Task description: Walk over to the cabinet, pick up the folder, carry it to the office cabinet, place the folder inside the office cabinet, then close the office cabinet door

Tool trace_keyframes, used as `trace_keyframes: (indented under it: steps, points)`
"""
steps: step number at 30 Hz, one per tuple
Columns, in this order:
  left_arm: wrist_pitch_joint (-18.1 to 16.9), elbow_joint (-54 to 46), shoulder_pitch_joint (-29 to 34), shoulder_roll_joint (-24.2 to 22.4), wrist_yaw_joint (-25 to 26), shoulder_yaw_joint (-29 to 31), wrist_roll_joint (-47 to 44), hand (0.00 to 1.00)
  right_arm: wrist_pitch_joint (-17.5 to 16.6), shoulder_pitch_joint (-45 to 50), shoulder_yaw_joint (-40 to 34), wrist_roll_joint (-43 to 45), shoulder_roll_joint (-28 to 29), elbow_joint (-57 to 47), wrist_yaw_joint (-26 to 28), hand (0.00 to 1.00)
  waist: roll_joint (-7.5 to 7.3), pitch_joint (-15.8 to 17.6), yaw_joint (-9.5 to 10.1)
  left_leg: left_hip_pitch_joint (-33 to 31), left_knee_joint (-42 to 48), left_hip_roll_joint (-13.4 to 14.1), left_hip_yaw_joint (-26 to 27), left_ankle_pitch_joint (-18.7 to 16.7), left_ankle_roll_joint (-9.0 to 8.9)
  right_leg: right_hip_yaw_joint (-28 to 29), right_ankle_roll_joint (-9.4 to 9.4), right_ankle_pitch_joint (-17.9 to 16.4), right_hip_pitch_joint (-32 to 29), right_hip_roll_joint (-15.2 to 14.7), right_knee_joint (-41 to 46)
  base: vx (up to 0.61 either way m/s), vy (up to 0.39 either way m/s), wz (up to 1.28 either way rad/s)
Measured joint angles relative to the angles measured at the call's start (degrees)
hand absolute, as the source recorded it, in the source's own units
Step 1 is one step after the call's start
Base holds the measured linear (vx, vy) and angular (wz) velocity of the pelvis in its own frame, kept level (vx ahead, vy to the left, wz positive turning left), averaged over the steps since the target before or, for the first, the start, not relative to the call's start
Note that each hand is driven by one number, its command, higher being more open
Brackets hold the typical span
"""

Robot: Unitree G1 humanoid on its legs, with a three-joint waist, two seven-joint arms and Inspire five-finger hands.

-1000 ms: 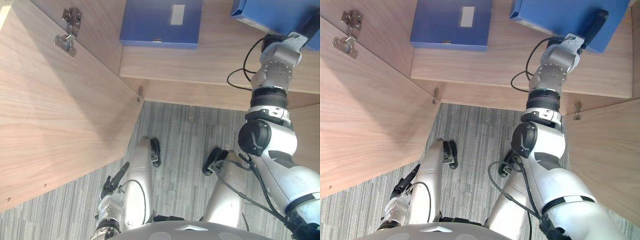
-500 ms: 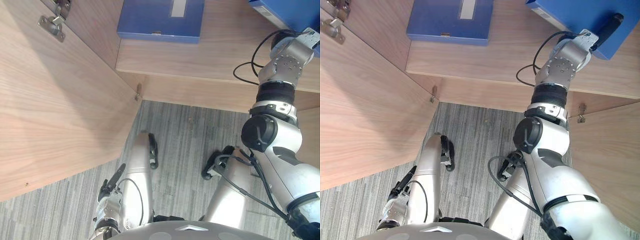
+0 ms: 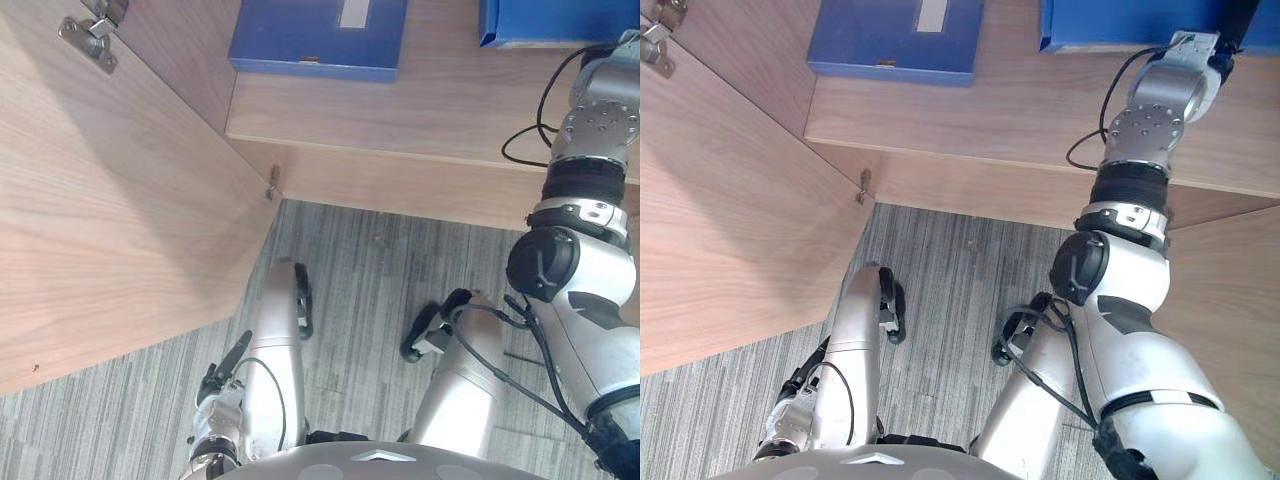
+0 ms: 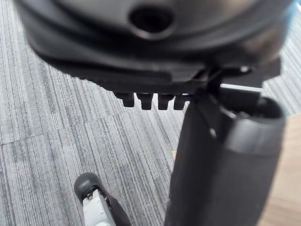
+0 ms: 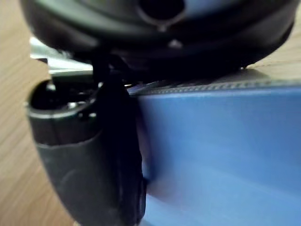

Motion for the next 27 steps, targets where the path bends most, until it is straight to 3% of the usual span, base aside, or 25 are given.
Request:
trace_keyframes:
  steps: [4,7,12,22,24,27]
  points:
    - [0.0,0.0,0.0,0.0,0.0,0.2,0.0,1.00,-0.7,0.0,0.2,2.1,0.2,0.1,1.6,1.00,0.00,0.0,-0.03,0.7,-0.1,0.0,0.1,-0.1,-0.16,0.1,0.25,-0.2,0.6,0.0,0.0,-0.04,0.013,0.00]
    - [0.1,0.1,-0.7,0.0,0.5,0.2,0.0,1.00,-3.4,0.0,0.2,5.9,1.2,0.0,3.4,1.00,-0.02,0.0,-0.31,2.0,-0.8,0.1,0.2,-0.1,-0.26,-0.1,0.28,-0.2,2.0,0.3,-0.8,-0.04,0.010,-0.02]
    - [0.1,0.6,-3.9,0.1,2.0,0.0,-0.8,1.00,-3.5,0.3,0.8,7.3,3.8,0.0,4.7,1.00,-0.06,0.0,-1.12,4.9,-3.2,0.8,1.3,0.2,-0.28,-0.3,0.50,0.4,4.3,1.2,-3.3,0.00,0.004,-0.09]
    - [-0.1,-0.1,-3.8,2.3,-1.2,0.1,-0.8,1.00,1.7,3.5,7.8,6.6,2.4,4.2,13.2,1.00,-0.32,0.0,-2.71,11.4,-11.0,1.9,3.0,0.8,-0.43,-2.6,0.92,2.6,10.6,2.7,-11.9,0.05,0.022,-0.07]
    - [-0.1,-0.1,-3.8,2.9,-1.7,0.1,-0.7,1.00,5.2,3.6,9.7,0.9,0.8,6.9,14.8,1.00,-0.35,0.0,-2.71,12.0,-12.1,1.9,3.2,1.0,-0.36,-3.1,0.94,3.0,11.3,2.7,-13.1,0.05,0.035,0.02]
    - [-0.2,-0.2,-3.5,4.1,-3.5,0.1,-0.3,1.00,12.4,5.2,17.2,-13.8,-4.6,11.0,21.7,1.00,-0.43,0.0,-2.60,12.0,-13.7,1.8,3.1,1.5,-0.24,-4.1,1.02,3.4,12.0,2.7,-14.7,0.05,0.047,0.08]
